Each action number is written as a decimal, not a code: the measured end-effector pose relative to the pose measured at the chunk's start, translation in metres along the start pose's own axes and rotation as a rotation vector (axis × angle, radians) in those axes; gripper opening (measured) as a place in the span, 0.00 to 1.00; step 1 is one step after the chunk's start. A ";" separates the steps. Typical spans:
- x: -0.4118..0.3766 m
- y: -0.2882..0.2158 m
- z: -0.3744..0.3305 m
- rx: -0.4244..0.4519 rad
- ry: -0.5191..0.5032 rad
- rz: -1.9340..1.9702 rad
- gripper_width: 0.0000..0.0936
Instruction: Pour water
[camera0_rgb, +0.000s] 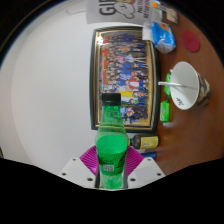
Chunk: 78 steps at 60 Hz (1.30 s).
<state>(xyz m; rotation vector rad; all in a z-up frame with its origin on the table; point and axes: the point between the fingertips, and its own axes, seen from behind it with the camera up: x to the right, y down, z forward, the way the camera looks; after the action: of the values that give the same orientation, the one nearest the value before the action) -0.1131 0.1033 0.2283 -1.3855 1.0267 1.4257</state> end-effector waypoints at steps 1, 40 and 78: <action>0.002 -0.003 0.000 0.004 -0.006 0.043 0.33; 0.035 -0.028 -0.006 0.041 -0.043 0.487 0.33; -0.096 -0.191 -0.062 0.171 0.171 -1.061 0.33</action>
<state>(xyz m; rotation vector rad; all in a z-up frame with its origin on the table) 0.0870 0.0929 0.3240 -1.5663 0.3473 0.4301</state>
